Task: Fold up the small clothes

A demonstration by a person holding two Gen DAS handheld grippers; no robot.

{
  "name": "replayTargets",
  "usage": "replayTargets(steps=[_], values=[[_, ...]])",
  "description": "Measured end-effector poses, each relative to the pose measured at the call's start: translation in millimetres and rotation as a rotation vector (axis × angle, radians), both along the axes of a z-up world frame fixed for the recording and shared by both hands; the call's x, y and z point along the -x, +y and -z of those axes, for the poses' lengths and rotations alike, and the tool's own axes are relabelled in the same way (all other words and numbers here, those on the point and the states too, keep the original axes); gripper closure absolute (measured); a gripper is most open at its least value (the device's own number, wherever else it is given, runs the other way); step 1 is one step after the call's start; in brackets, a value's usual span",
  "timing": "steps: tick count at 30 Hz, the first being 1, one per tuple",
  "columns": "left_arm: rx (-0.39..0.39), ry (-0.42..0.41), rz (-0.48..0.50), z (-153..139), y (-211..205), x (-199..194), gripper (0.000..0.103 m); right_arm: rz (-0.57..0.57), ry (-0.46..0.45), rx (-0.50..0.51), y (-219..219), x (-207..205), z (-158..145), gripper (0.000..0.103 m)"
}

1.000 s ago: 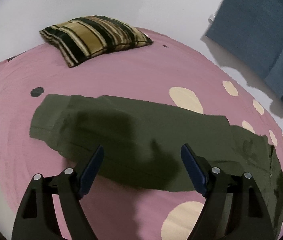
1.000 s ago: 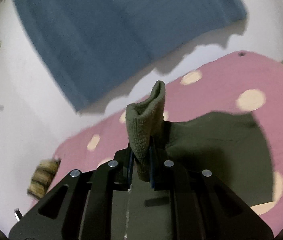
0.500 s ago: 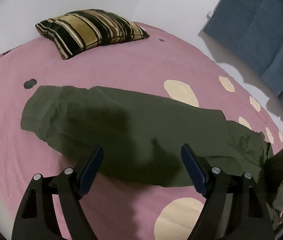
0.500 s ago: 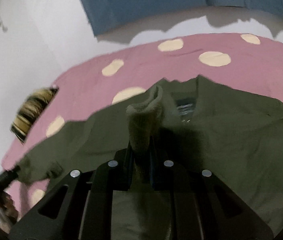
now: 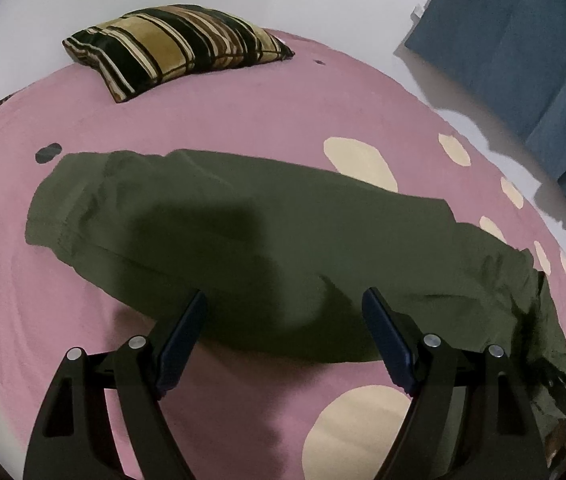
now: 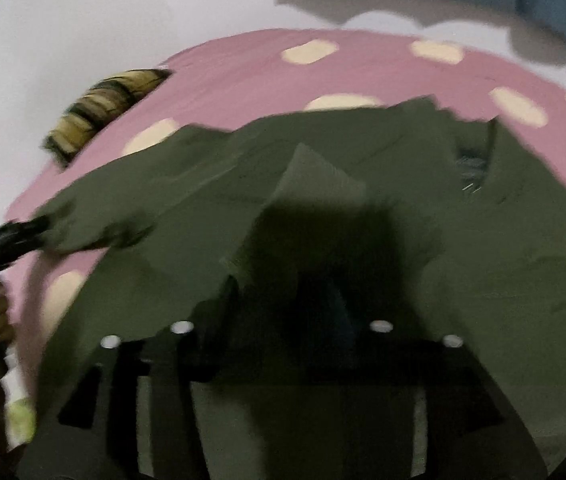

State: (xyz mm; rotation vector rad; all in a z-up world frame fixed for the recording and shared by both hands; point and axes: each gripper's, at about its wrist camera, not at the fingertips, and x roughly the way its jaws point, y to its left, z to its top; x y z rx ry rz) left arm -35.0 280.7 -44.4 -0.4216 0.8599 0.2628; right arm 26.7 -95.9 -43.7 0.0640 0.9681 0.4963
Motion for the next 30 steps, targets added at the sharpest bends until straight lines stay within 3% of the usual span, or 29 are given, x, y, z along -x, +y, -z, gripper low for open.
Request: replayTargets(steps=[3, 7, 10, 13, 16, 18, 20, 22, 25, 30], values=[[-0.005, 0.004, 0.006, 2.0, -2.5, -0.6, 0.024, -0.061, 0.037, -0.103, -14.6, 13.8, -9.3, 0.054], [-0.010, 0.006, 0.015, 3.6, -4.8, -1.3, 0.024, 0.044, -0.028, -0.201, -85.7, 32.8, -40.6, 0.045], [-0.011, 0.007, 0.018, 4.5, -5.3, -2.4, 0.024, 0.259, -0.090, -0.227, -180.1, 45.6, -56.1, 0.043], [-0.009, 0.010, 0.014, 5.8, -5.9, -2.7, 0.024, 0.522, -0.102, -0.211, -269.0, 57.1, -48.1, 0.043], [-0.013, 0.016, 0.010, 7.3, -7.4, -3.4, 0.024, 0.682, -0.011, -0.229, -333.0, 62.1, -17.2, 0.043], [-0.014, 0.019, 0.007, 7.5, -8.3, -3.5, 0.023, 0.691, 0.059, -0.299, -352.7, 62.4, 4.5, 0.043], [-0.014, 0.019, 0.004, 6.9, -8.8, -3.3, 0.022, 0.651, 0.114, -0.395, -361.3, 63.4, 24.2, 0.050], [-0.013, 0.019, -0.003, 6.3, -9.0, -3.4, 0.021, 0.610, 0.142, -0.425, -361.2, 62.5, 35.5, 0.078], [-0.011, 0.021, -0.007, 7.0, -8.8, -3.5, 0.021, 0.573, 0.155, -0.417, -357.9, 58.5, 48.8, 0.088], [-0.021, 0.025, -0.006, 8.9, -9.5, -4.7, 0.021, 0.544, 0.131, -0.410, -359.6, 56.6, 55.0, 0.093]])
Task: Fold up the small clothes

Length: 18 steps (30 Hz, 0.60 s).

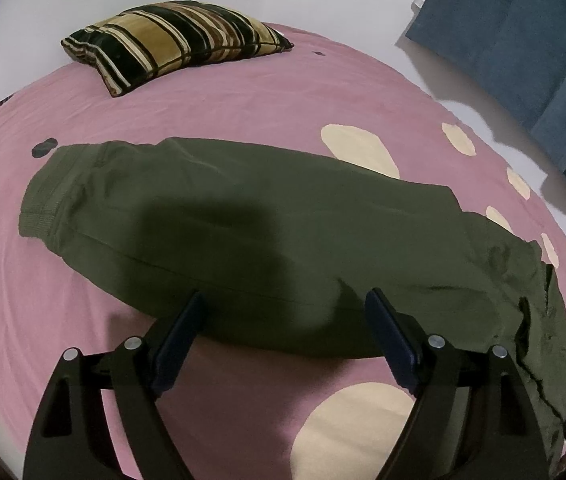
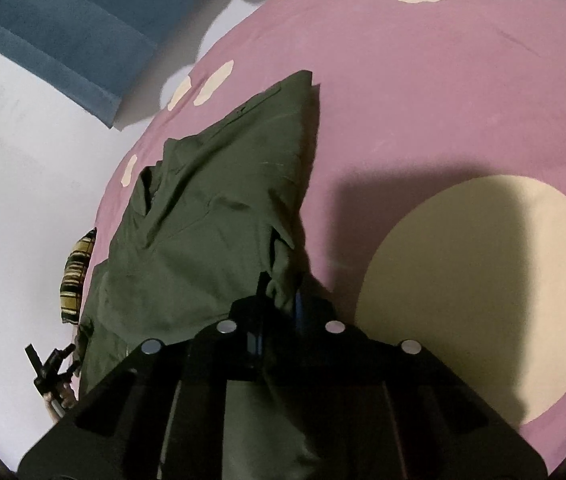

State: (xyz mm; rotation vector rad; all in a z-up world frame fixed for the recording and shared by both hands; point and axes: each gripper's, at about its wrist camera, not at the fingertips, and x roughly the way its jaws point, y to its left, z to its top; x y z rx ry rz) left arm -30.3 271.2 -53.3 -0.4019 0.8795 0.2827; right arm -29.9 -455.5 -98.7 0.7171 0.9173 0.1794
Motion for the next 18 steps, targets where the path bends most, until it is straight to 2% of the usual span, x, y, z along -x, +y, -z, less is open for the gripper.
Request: replayTargets(steps=[5, 6, 11, 18], values=[[-0.005, 0.002, 0.005, 1.8, 1.2, -0.5, 0.021, -0.007, -0.008, -0.011, -4.0, 3.9, -2.9, 0.091], [-0.005, 0.000, 0.005, 1.6, 1.4, -0.4, 0.021, -0.015, -0.006, -0.015, -5.1, 4.0, -4.5, 0.085], [-0.007, -0.015, -0.004, 0.6, 5.9, 0.7, 0.021, -0.003, -0.071, -0.024, -16.5, 2.4, -32.8, 0.074], [0.003, -0.022, -0.033, 1.2, 16.0, 4.6, 0.021, 0.094, -0.046, -0.005, -34.8, -54.8, -39.0, 0.074]])
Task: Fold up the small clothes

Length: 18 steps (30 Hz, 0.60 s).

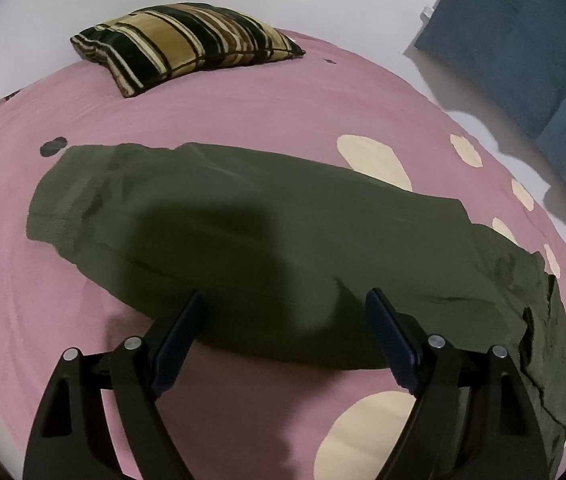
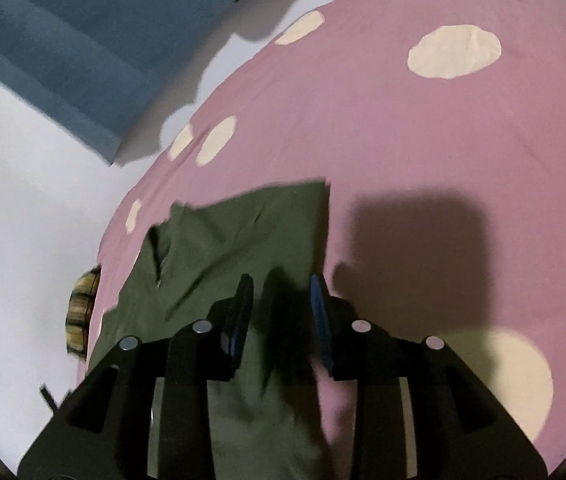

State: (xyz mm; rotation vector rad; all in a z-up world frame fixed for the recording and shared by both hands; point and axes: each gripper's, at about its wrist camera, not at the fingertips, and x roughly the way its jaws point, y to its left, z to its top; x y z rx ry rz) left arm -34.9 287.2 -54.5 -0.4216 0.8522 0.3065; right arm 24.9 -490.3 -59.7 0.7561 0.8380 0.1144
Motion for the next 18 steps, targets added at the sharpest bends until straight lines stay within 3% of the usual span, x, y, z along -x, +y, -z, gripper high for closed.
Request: replayTargets(steps=[7, 12, 17, 18], values=[[0.000, -0.008, -0.031, -4.4, 12.7, 8.5, 0.021, -0.023, 0.077, 0.019, 17.5, -51.0, 22.8, 0.076], [0.001, -0.013, -0.049, -6.1, 22.8, 15.5, 0.021, -0.020, 0.085, 0.043, 19.3, -53.9, 26.5, 0.078], [-0.008, -0.029, -0.065, -11.9, 39.0, 29.4, 0.021, 0.016, 0.048, 0.132, 25.5, -32.7, 0.4, 0.070], [-0.013, -0.037, -0.077, -14.5, 46.5, 34.4, 0.021, 0.015, 0.025, 0.146, 30.1, -26.9, -6.1, 0.062]])
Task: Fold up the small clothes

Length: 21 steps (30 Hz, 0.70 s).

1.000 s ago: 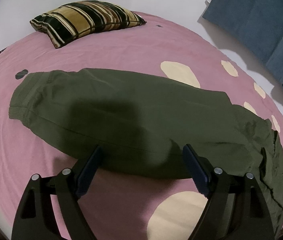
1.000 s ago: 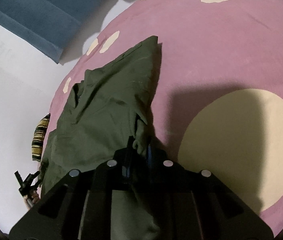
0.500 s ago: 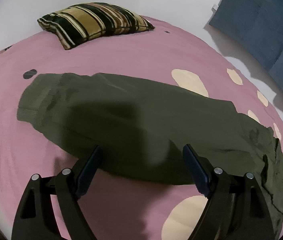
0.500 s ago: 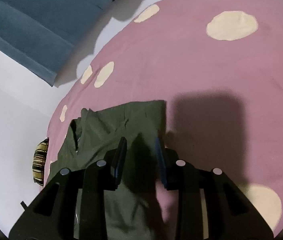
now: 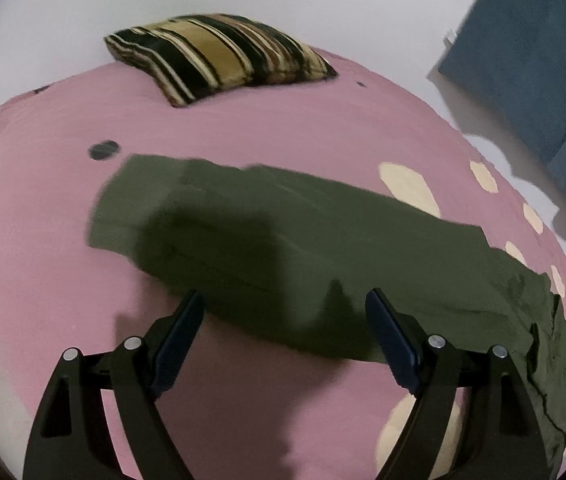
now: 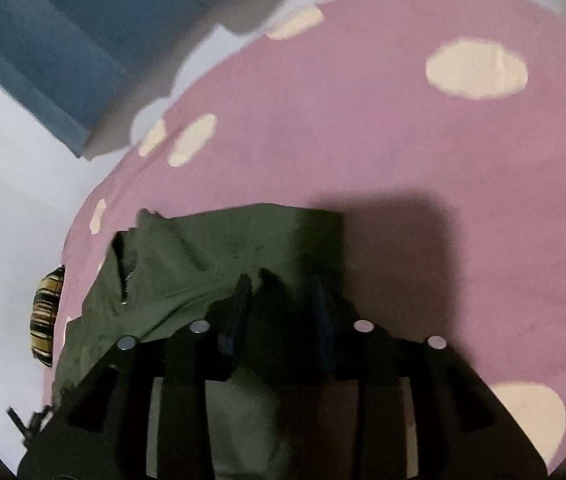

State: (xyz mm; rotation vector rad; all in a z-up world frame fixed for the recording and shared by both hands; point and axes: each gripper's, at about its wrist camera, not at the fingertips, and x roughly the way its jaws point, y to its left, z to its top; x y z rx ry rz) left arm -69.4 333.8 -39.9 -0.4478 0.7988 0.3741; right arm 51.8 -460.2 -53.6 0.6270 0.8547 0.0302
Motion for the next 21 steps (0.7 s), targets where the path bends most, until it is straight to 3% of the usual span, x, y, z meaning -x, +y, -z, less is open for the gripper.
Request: replayTargets(steps=[1, 4, 12, 18, 21], values=[[0.003, -0.008, -0.011, -2.2, 8.4, 4.5, 0.021, -0.004, -0.022, 0.011, 4.7, 6.9, -6.3, 0.055], [0.051, -0.044, -0.028, -7.4, 40.1, 16.9, 0.021, -0.021, -0.093, 0.024, 20.8, 29.6, -23.5, 0.048], [0.153, -0.025, -0.063, 18.8, 114.9, 27.5, 0.021, -0.052, -0.147, -0.022, 50.5, 56.2, -36.4, 0.043], [0.214, -0.054, -0.072, 26.1, 133.8, 23.5, 0.021, -0.105, -0.131, -0.021, 80.6, 53.8, -32.9, 0.042], [0.280, -0.084, -0.077, 26.8, 139.7, 20.0, 0.021, -0.119, -0.121, -0.028, 91.1, 54.0, -28.9, 0.042]])
